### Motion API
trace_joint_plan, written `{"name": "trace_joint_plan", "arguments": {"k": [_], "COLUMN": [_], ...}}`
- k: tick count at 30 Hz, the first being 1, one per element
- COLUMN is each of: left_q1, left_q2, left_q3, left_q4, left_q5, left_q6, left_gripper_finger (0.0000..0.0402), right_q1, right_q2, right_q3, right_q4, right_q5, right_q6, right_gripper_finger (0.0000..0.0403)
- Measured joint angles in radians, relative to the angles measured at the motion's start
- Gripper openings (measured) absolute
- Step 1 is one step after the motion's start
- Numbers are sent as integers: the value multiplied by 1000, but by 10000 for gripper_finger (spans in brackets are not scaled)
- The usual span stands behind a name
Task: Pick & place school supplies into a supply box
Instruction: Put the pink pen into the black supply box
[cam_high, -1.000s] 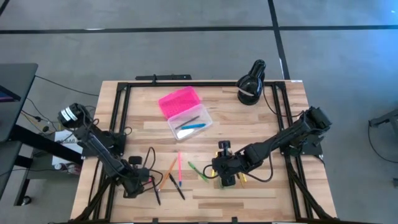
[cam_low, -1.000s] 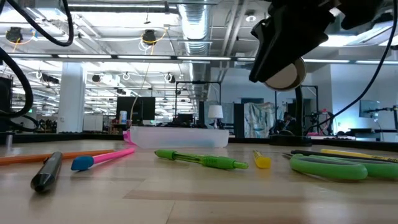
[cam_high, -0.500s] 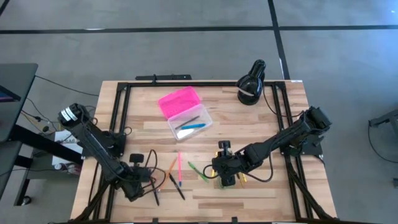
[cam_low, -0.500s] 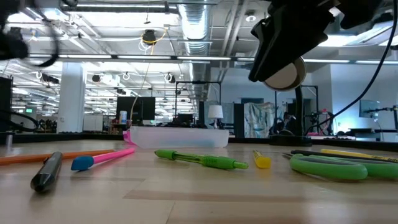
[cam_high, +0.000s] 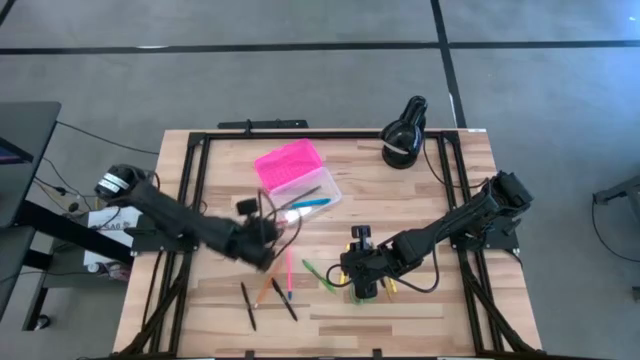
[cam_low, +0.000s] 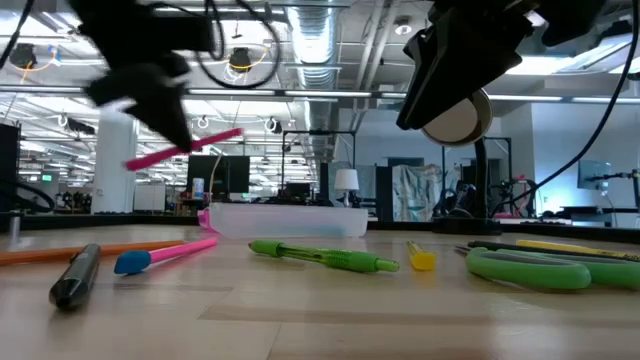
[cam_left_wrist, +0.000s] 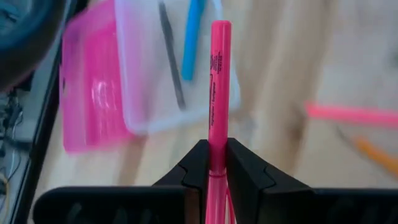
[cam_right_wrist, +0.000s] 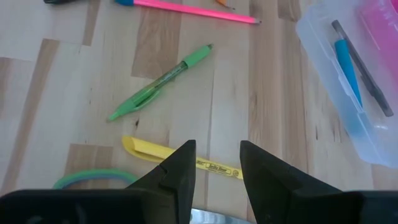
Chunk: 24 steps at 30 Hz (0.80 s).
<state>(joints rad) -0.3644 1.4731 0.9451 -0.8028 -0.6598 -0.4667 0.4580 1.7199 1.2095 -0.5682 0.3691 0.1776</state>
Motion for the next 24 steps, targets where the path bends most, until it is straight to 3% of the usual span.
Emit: {"name": "trace_joint_plan", "arguments": {"k": [4, 11, 17, 24], "left_q1": [155, 402, 567, 641], "left_q2": [0, 0, 1, 4], "left_q3": [0, 0, 0, 0], "left_q4": [203, 476, 523, 521], "left_q5": [64, 327, 504, 558], "left_q6": [196, 407, 416, 394], "left_gripper_finger": [33, 34, 34, 34], "right_q1": [0, 0, 0, 0], "right_q2": [0, 0, 0, 0], "right_q3": [0, 0, 0, 0], "right_q4": [0, 0, 0, -4], "right_q5": [0, 25, 26, 26], "right_q6": [0, -1, -1, -2], "right_gripper_finger": [118, 118, 118, 118]}}
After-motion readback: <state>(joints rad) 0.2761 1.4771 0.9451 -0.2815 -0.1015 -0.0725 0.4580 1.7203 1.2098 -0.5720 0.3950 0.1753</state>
